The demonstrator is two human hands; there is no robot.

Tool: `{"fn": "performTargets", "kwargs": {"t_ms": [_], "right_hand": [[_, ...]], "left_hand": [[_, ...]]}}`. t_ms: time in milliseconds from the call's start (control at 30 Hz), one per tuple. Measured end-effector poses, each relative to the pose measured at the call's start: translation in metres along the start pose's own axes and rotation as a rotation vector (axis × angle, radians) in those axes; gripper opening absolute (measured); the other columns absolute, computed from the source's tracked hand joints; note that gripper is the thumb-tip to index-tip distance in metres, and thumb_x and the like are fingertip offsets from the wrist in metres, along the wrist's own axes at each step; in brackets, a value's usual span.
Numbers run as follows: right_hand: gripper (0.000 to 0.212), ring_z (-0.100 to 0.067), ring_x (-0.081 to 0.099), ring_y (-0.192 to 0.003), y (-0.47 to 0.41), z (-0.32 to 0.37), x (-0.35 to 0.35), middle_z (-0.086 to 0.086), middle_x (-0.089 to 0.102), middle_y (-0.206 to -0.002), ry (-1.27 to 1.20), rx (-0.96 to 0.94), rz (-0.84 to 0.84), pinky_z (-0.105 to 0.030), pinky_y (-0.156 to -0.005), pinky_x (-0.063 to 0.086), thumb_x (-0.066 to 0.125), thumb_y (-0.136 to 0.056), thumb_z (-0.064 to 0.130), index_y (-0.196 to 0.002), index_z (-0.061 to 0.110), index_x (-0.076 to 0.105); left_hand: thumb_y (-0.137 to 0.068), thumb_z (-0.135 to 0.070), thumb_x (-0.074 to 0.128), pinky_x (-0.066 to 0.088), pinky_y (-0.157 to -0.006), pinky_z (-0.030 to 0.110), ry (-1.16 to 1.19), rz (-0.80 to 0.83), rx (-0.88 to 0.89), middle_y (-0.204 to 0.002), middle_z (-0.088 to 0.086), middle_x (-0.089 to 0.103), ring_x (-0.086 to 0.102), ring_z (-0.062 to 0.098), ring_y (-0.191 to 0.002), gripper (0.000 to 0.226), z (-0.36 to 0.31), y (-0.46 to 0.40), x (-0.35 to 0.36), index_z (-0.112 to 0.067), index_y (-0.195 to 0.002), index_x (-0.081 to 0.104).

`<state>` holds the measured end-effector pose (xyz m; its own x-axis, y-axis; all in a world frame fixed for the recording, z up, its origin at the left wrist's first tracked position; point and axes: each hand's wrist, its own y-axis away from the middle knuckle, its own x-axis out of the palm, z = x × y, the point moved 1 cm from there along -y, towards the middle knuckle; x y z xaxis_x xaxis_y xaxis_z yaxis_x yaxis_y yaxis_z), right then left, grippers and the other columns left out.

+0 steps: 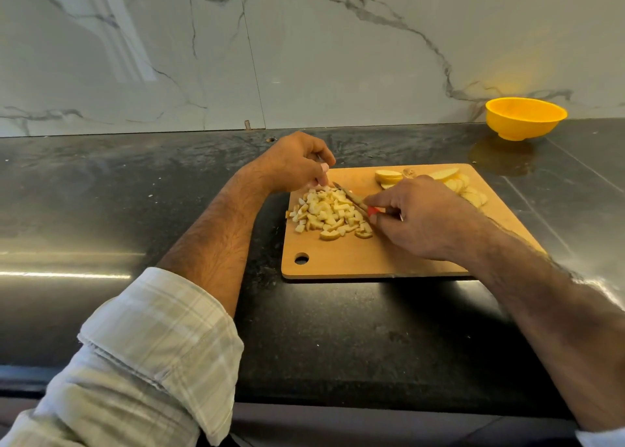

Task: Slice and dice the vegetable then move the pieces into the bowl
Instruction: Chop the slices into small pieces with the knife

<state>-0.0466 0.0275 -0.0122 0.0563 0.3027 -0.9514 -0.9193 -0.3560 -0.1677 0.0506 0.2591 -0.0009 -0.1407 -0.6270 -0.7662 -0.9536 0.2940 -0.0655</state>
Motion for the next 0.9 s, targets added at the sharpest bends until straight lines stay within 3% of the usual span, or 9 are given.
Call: {"fn": "performTargets", "kwargs": {"t_ms": [167, 300, 433, 533, 633, 733, 900], "right_hand": [[0.035, -0.015, 0.062, -0.104, 0.005, -0.006, -0.012, 0.010, 0.072, -0.117, 0.066, 0.018, -0.080, -0.038, -0.089, 0.057, 0.059, -0.102, 0.041, -0.135, 0.034, 0.068], [0.024, -0.012, 0.062, -0.090, 0.004, -0.006, -0.015, 0.010, 0.070, -0.102, 0.074, 0.018, -0.098, -0.035, -0.080, 0.059, 0.064, -0.100, 0.037, -0.122, 0.032, 0.073], [0.023, -0.012, 0.055, -0.104, 0.004, -0.003, -0.016, 0.011, 0.058, -0.114, 0.107, 0.014, -0.029, -0.030, -0.086, 0.052, 0.071, -0.096, 0.035, -0.119, 0.034, 0.072], [0.025, -0.012, 0.054, -0.103, 0.003, -0.003, -0.016, 0.011, 0.056, -0.111, 0.079, 0.037, -0.015, -0.029, -0.084, 0.051, 0.074, -0.093, 0.034, -0.118, 0.035, 0.071], [0.024, -0.011, 0.055, -0.101, 0.003, -0.004, -0.015, 0.012, 0.057, -0.108, 0.056, 0.039, -0.007, -0.028, -0.083, 0.051, 0.075, -0.093, 0.033, -0.117, 0.034, 0.071], [0.021, -0.009, 0.055, -0.098, 0.003, -0.005, -0.016, 0.014, 0.057, -0.106, 0.055, 0.023, -0.002, -0.029, -0.082, 0.052, 0.076, -0.092, 0.036, -0.112, 0.037, 0.070], [0.012, -0.003, 0.059, -0.073, 0.011, -0.021, -0.037, 0.018, 0.066, -0.082, -0.051, 0.020, -0.069, -0.024, -0.059, 0.042, 0.083, -0.082, 0.030, -0.088, 0.038, 0.075]], "left_hand": [[-0.101, -0.015, 0.064, 0.060, -0.090, 0.037, -0.037, -0.201, 0.131, -0.103, -0.005, 0.073, 0.066, 0.008, -0.097, 0.020, -0.001, -0.002, 0.001, -0.025, -0.111, 0.079], [-0.098, 0.000, 0.055, 0.052, -0.100, 0.033, -0.037, -0.117, 0.226, -0.118, -0.008, 0.067, 0.060, 0.008, -0.116, 0.042, -0.010, 0.000, 0.005, -0.032, -0.107, 0.081], [-0.084, 0.013, 0.045, 0.042, -0.111, 0.038, -0.138, 0.003, 0.215, -0.135, -0.011, 0.058, 0.048, 0.011, -0.134, 0.068, -0.016, 0.003, 0.009, -0.040, -0.106, 0.081], [-0.084, 0.015, 0.043, 0.035, -0.111, 0.037, -0.222, 0.079, 0.190, -0.149, -0.012, 0.050, 0.036, 0.013, -0.142, 0.075, -0.020, 0.005, 0.012, -0.044, -0.110, 0.080], [-0.084, 0.014, 0.045, 0.032, -0.113, 0.040, -0.340, 0.153, 0.170, -0.157, -0.014, 0.043, 0.031, 0.014, -0.143, 0.074, -0.025, 0.008, 0.015, -0.043, -0.118, 0.078], [-0.084, 0.012, 0.046, 0.035, -0.118, 0.047, -0.401, 0.118, 0.128, -0.154, -0.014, 0.046, 0.031, 0.015, -0.143, 0.069, -0.021, 0.005, 0.013, -0.039, -0.117, 0.079], [-0.083, 0.005, 0.046, 0.046, -0.112, 0.050, -0.372, 0.049, 0.043, -0.141, -0.006, 0.056, 0.049, 0.021, -0.134, 0.056, -0.007, 0.000, 0.005, -0.037, -0.098, 0.079]]}}
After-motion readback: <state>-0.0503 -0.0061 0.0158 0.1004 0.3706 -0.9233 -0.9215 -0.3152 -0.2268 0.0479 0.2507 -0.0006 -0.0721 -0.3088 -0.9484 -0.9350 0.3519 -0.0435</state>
